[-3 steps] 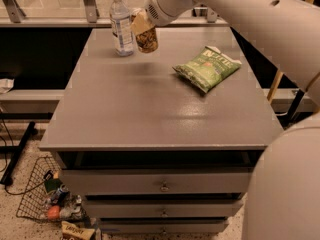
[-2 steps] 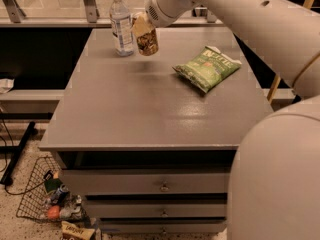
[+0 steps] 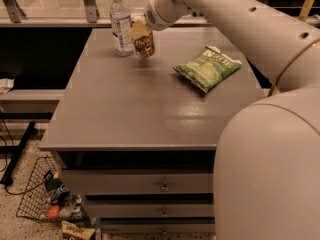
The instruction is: Move orange can near blue plastic bottle
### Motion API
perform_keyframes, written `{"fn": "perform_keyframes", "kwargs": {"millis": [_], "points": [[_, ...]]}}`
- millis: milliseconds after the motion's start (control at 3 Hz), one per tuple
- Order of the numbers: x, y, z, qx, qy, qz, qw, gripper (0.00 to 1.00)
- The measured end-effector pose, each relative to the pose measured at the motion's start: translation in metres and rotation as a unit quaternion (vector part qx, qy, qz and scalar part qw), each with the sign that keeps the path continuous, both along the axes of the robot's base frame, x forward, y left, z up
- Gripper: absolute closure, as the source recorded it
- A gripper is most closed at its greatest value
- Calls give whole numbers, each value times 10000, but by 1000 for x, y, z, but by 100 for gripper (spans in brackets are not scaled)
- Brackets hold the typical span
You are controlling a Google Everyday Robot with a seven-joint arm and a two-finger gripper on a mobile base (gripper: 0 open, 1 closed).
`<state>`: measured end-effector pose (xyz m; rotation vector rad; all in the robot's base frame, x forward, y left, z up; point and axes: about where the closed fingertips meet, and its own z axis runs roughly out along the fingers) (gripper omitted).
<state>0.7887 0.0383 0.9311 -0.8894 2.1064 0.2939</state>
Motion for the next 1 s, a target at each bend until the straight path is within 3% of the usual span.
{"fn": "perform_keyframes", "kwargs": {"millis": [667,1000], "points": [[11,1,-22,213,-52,-80,9997,100],[11,3,-24,207,-40,-66,9998,82]]}}
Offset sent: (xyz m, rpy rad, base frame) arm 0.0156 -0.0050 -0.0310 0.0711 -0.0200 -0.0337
